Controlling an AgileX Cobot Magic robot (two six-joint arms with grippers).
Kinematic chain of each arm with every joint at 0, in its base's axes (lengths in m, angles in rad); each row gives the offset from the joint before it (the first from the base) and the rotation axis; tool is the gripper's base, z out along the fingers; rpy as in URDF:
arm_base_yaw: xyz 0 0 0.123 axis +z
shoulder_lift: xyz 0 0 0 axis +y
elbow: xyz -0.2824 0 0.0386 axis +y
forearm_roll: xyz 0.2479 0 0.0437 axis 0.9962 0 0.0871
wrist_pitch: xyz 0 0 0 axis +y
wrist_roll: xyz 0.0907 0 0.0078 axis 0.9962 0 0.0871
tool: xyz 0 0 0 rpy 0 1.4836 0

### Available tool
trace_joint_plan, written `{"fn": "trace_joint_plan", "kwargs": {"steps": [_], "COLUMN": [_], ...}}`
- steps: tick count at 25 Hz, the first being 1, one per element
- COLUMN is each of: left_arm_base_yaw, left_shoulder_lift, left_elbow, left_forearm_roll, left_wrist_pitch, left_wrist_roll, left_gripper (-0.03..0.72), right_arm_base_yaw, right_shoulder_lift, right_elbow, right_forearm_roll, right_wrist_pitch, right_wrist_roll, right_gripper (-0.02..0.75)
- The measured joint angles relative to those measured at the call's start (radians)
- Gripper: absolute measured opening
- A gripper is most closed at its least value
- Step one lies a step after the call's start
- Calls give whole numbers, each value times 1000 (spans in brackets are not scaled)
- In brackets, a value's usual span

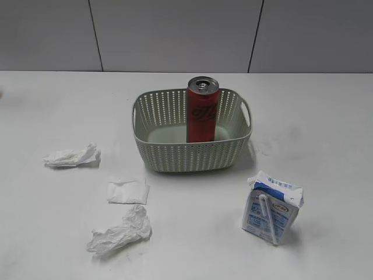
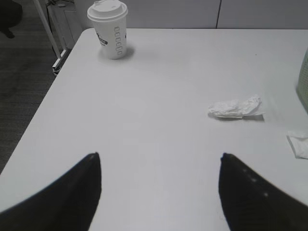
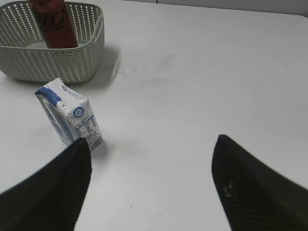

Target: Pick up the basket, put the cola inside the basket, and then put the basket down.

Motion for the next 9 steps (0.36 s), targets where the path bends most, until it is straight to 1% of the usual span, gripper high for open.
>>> {"fn": "trace_joint_plan", "kwargs": {"steps": [9], "left_arm_base_yaw": [0], "left_shoulder_lift": [0], "left_elbow": [0], "left_forearm_roll": [0], "left_wrist_pitch": [0], "left_wrist_roll": [-2], "left_gripper": [574], "right_arm_base_yaw": [0], "right_shoulder_lift": [0], "right_elbow": [0], "right_forearm_roll": [0], "right_wrist_pitch": [0], "right_wrist_roll": [0], "right_gripper": [591]}}
